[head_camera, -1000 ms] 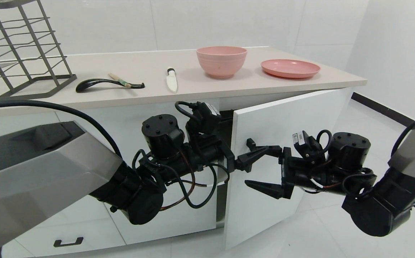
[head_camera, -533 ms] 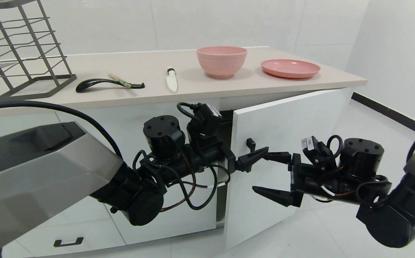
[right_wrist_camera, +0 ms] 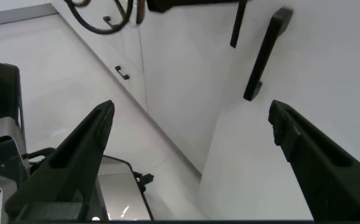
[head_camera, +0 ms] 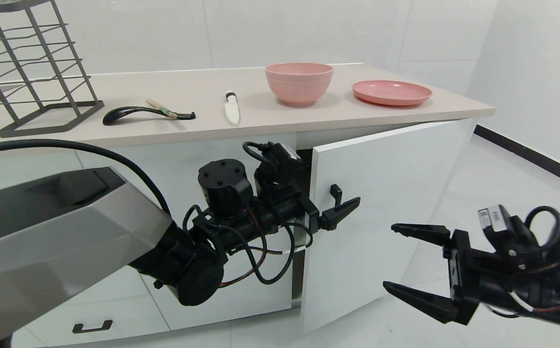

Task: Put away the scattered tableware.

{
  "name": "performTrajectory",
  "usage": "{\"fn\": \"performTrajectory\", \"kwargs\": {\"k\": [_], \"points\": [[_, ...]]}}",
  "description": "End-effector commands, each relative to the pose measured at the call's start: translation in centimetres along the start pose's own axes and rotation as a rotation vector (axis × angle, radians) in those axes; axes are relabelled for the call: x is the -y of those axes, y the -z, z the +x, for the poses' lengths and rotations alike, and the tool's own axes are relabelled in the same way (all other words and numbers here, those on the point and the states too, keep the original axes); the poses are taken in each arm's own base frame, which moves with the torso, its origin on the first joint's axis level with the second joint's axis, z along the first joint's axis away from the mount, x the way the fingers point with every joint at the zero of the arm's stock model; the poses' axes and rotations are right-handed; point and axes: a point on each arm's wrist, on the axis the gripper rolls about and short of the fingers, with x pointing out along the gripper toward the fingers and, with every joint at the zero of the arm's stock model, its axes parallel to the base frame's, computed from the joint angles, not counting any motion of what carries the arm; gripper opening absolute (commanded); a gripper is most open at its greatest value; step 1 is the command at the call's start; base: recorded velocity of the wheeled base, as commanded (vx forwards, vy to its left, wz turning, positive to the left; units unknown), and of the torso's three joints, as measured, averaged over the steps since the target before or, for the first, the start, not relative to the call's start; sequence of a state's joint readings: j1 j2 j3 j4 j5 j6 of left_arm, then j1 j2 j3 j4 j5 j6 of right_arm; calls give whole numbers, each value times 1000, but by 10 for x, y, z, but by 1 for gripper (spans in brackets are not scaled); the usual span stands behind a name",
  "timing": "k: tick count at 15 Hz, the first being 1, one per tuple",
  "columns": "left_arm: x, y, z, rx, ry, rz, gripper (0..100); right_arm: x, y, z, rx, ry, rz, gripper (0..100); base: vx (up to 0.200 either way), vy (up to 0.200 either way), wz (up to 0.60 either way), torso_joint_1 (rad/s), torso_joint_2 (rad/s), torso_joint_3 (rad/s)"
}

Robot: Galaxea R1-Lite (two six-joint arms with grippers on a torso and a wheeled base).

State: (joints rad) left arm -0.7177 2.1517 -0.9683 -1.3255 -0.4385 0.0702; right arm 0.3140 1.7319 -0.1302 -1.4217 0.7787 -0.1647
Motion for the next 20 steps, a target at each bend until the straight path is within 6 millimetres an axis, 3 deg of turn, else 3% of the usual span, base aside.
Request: {"fn": "performTrajectory", "kwargs": {"k": [1, 4, 14, 20], "points": [[6, 3, 3, -6, 18, -5, 100, -7, -21, -24, 76, 69, -76, 100, 0, 0, 0, 0, 0, 0], [10, 7, 5, -14, 24, -11, 100, -3, -36, -44, 130, 170, -137, 100, 0, 0, 0, 0, 0, 0], [54, 23, 2, -42, 123, -37, 100, -22, -58, -65, 223, 219, -244, 100, 0, 0, 0, 0, 0, 0], [83, 25, 11, 14, 198, -28, 100, -28, -72, -72, 276, 233, -307, 100, 0, 0, 0, 0, 0, 0]]}}
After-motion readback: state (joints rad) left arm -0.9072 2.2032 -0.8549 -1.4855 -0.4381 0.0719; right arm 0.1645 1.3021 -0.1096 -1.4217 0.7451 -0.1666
